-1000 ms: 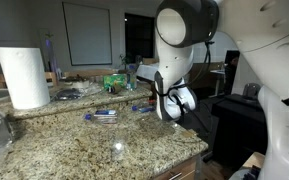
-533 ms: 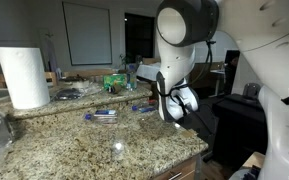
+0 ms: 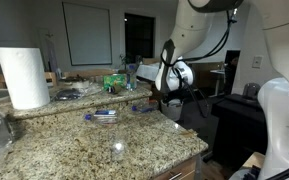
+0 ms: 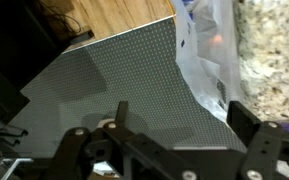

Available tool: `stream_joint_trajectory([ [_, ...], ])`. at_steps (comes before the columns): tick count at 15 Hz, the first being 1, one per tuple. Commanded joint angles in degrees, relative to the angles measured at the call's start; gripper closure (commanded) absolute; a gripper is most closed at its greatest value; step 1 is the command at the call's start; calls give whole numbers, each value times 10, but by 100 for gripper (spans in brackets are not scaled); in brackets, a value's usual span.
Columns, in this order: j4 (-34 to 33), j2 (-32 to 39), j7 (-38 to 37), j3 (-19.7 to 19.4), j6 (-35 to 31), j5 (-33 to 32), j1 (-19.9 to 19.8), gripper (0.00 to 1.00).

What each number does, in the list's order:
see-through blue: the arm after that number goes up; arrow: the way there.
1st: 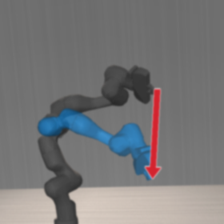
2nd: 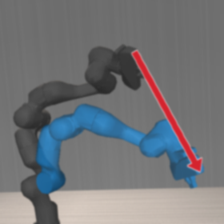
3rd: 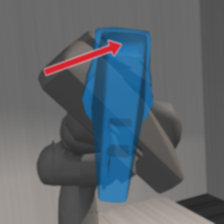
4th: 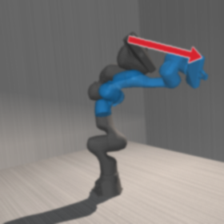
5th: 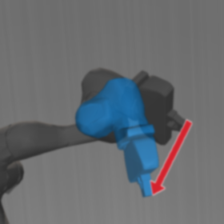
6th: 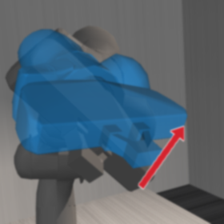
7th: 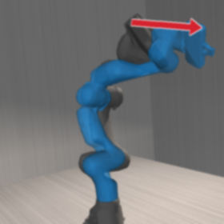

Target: Put three bottles inside the bin on the floor

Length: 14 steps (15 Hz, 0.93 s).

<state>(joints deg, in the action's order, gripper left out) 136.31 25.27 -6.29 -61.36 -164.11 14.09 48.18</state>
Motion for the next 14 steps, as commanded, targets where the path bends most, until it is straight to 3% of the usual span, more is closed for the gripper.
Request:
stream_joint_trajectory([
  [1, -61, -81, 0, 7, 160, -22, 6, 0],
  [2, -83, -123, -47, 60, 202, -81, -42, 0],
  [5, -145, -160, -60, 189, 344, -82, -124, 0],
  [6, -125, -145, -74, 217, 279, -110, -164, 0],
  [8, -140, -156, -86, 293, 294, -124, -228, 0],
  [10, -138, -153, -87, 310, 292, -128, -254, 0],
  [12, -135, -150, -103, 308, 281, -144, -250, 0],
  [14, -127, -136, -183, 355, 256, -189, -283, 0],
])
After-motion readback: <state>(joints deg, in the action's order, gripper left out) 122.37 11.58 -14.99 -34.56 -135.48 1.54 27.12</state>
